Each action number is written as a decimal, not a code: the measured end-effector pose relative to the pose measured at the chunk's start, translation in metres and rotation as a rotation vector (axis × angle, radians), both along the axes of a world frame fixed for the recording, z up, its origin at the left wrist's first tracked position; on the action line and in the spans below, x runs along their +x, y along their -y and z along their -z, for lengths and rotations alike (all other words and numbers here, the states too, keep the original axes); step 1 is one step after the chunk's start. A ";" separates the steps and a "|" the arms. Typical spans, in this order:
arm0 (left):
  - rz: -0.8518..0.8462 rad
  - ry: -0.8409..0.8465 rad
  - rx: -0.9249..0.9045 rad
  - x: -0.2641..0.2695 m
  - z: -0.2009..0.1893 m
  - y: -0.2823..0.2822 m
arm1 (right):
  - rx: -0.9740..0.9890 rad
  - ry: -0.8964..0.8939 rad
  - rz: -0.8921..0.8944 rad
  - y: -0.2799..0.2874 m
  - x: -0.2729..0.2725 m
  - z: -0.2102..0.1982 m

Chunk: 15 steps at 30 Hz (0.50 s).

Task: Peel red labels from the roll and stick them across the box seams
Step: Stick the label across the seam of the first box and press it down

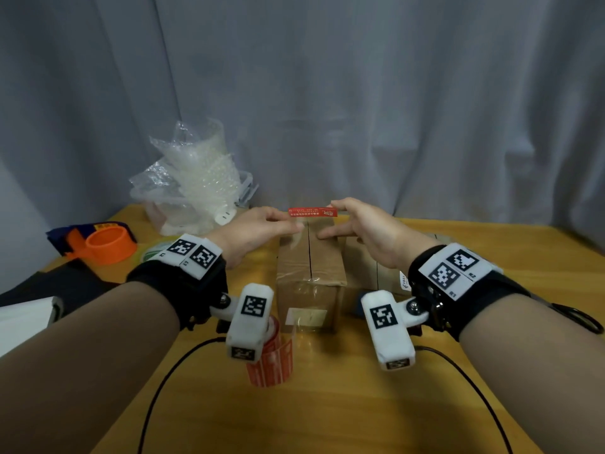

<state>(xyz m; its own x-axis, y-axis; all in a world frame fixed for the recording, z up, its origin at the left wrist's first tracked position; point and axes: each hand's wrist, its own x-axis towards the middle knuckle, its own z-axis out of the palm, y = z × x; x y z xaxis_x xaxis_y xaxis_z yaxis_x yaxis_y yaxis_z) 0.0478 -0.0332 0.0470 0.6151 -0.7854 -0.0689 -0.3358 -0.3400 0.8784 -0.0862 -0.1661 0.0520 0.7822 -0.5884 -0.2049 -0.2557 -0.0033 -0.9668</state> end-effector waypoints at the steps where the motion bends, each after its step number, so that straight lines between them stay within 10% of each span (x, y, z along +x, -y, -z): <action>1: -0.006 0.008 -0.024 0.000 0.001 0.001 | 0.010 -0.004 -0.005 0.002 0.001 0.000; 15: -0.067 0.026 -0.032 -0.005 0.004 0.011 | -0.263 0.043 0.120 -0.003 0.013 0.013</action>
<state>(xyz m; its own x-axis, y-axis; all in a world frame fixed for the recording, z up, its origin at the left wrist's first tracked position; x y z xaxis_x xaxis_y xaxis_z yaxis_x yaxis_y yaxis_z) 0.0432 -0.0442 0.0433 0.6677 -0.7439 -0.0275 -0.3360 -0.3342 0.8806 -0.0737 -0.1630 0.0386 0.7080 -0.7062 -0.0010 -0.2284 -0.2277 -0.9466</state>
